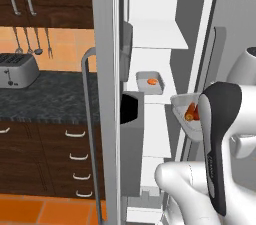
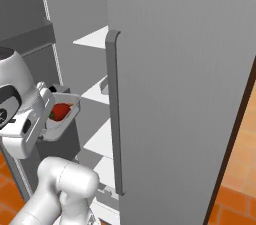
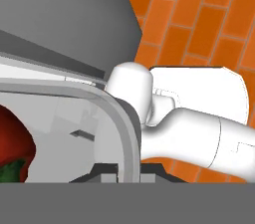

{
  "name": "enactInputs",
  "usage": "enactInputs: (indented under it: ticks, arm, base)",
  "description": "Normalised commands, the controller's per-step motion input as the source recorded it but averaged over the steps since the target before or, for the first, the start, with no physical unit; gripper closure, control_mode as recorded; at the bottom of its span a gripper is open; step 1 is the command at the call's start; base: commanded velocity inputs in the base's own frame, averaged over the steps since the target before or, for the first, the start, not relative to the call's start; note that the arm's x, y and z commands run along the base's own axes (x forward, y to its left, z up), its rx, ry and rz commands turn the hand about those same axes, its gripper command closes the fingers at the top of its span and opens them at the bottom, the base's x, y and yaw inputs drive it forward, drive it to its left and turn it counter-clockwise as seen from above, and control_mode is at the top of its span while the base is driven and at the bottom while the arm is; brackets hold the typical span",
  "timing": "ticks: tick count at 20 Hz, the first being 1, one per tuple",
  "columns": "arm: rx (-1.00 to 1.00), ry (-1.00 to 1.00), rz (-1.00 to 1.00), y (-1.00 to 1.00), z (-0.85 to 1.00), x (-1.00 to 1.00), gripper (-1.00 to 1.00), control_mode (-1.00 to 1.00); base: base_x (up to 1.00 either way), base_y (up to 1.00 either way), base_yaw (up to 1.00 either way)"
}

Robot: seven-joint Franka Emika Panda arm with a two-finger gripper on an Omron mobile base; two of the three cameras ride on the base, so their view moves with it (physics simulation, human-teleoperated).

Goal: Take the meat container that has the shrimp and place it on the second highest rack of the freezer. Then take the vegetable container that has the bell pepper and carrot and place it on the highest rack of the freezer.

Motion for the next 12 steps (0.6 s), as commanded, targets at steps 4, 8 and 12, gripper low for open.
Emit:
enactInputs:
  ticks: [4,8,12]
  arm:
    - [0.0,0.0,0.0,0.0,0.0,0.0,1.0,1.0]
    - [0.0,-0.04,0.0,0.0,0.24,-0.09,1.0,-1.0]
    - [0.0,-0.08,0.0,0.0,0.68,0.0,1.0,-1.0]
  base:
    - [0.0,0.0,0.0]
    - [0.0,0.0,0.0]
    - [0.0,0.0,0.0]
